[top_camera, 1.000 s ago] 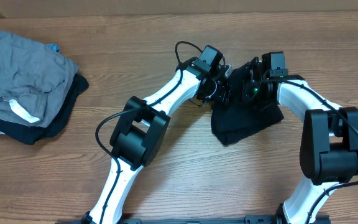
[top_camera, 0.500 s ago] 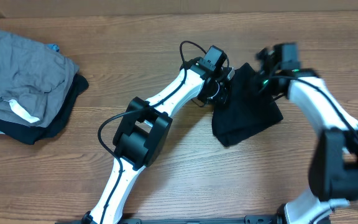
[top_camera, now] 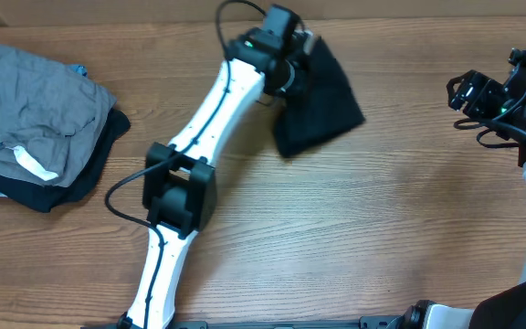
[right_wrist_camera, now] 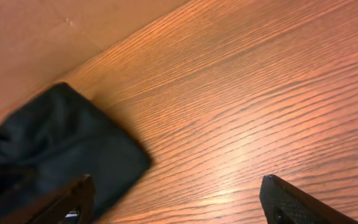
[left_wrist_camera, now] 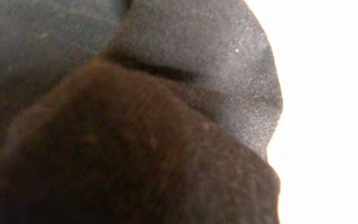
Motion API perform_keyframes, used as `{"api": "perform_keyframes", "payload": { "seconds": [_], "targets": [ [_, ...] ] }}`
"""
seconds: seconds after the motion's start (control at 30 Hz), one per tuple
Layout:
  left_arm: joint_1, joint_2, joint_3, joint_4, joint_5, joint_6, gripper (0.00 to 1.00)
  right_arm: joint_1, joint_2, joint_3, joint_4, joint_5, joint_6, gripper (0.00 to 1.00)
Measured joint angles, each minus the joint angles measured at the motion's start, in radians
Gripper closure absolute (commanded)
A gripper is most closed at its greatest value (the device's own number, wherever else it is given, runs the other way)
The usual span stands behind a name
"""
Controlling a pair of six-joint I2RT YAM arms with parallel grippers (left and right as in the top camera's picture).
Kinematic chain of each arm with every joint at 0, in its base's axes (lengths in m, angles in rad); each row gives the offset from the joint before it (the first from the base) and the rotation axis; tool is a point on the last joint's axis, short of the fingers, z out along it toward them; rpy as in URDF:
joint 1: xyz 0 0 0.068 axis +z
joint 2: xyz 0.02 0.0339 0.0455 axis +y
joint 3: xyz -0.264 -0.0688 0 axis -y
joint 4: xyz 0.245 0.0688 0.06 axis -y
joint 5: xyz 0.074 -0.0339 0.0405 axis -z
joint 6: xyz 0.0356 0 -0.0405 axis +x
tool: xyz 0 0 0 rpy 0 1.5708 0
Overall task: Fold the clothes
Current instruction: 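Carry the bundle with the left gripper onto the clothes pile at left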
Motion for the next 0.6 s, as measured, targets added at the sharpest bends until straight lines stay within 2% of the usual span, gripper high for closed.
{"api": "perform_keyframes", "payload": {
  "seconds": [0.3, 0.6],
  "targets": [
    [0.203, -0.017, 0.261, -0.179, -0.082, 0.023, 0.96, 0.000, 0.000, 0.000, -0.031, 0.000, 0.003, 0.00],
    [0.525, -0.192, 0.290, -0.283, -0.093, 0.008, 0.96, 0.000, 0.000, 0.000, -0.034, 0.000, 0.003, 0.00]
  ]
}}
